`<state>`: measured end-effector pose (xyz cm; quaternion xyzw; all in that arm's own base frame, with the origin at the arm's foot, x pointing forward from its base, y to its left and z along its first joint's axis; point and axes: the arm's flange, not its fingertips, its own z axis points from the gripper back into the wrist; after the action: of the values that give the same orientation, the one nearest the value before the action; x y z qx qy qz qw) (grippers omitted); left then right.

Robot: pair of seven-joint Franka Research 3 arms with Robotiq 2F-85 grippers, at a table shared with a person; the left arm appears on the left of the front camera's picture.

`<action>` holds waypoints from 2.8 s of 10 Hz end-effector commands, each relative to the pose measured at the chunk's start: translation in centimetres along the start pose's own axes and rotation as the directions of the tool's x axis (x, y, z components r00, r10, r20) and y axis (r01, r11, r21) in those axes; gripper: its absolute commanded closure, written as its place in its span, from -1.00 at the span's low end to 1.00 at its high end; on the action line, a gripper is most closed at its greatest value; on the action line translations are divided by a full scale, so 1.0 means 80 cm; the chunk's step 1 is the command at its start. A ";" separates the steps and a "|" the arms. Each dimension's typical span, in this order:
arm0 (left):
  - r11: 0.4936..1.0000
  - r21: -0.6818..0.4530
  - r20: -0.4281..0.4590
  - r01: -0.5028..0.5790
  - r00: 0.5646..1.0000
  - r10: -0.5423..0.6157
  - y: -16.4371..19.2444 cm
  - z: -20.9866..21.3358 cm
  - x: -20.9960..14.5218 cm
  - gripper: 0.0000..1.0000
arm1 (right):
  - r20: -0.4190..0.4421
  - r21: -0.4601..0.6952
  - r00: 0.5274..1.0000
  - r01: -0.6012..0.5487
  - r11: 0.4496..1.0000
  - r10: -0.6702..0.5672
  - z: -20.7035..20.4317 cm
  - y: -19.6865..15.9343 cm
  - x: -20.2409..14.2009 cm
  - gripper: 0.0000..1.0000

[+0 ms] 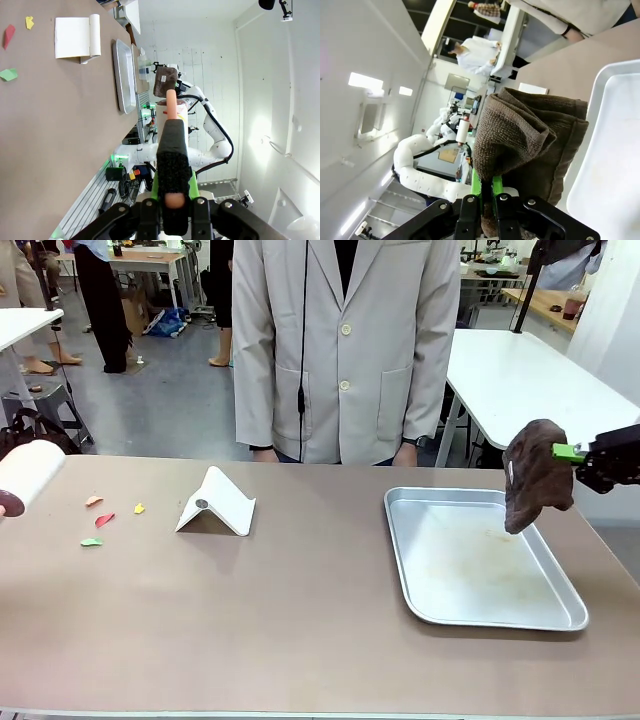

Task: Clean the surface of the table.
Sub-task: If a person points to the right, clean the right side of the table with your right hand, and if they point to the left, clean the left side with your left hand.

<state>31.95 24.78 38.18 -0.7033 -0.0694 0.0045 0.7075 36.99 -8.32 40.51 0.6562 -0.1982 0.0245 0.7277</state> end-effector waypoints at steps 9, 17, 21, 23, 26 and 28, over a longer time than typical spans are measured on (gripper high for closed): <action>1.000 -0.013 -0.006 0.009 1.000 -0.009 -0.005 0.002 -0.003 1.00 | -0.007 -0.202 0.993 -0.113 0.973 0.114 0.012 0.000 0.017 0.81; 1.000 -0.013 -0.006 0.009 1.000 -0.009 -0.005 0.002 -0.003 1.00 | -0.024 -0.630 0.975 -0.188 0.753 0.223 -0.024 -0.084 0.056 0.81; 1.000 -0.013 -0.006 0.009 1.000 -0.009 -0.005 0.002 -0.003 1.00 | -0.087 -0.701 0.973 -0.213 0.680 0.215 -0.035 -0.117 0.064 0.81; 1.000 -0.013 -0.006 0.009 1.000 -0.009 -0.005 0.002 -0.003 1.00 | -0.115 -0.747 0.976 -0.209 0.631 0.187 -0.048 -0.153 0.065 0.81; 1.000 -0.013 -0.006 0.009 1.000 -0.009 -0.005 0.002 -0.003 1.00 | -0.108 -0.772 0.985 -0.170 0.613 0.137 -0.060 -0.195 0.063 0.81; 1.000 -0.013 -0.006 0.009 1.000 -0.009 -0.005 0.002 -0.003 1.00 | -0.116 -0.771 0.987 -0.157 0.617 0.106 -0.069 -0.211 0.057 0.81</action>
<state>31.96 24.79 38.16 -0.7034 -0.0691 0.0047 0.7074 47.17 -7.46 27.64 0.2679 -0.2160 0.0069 0.9389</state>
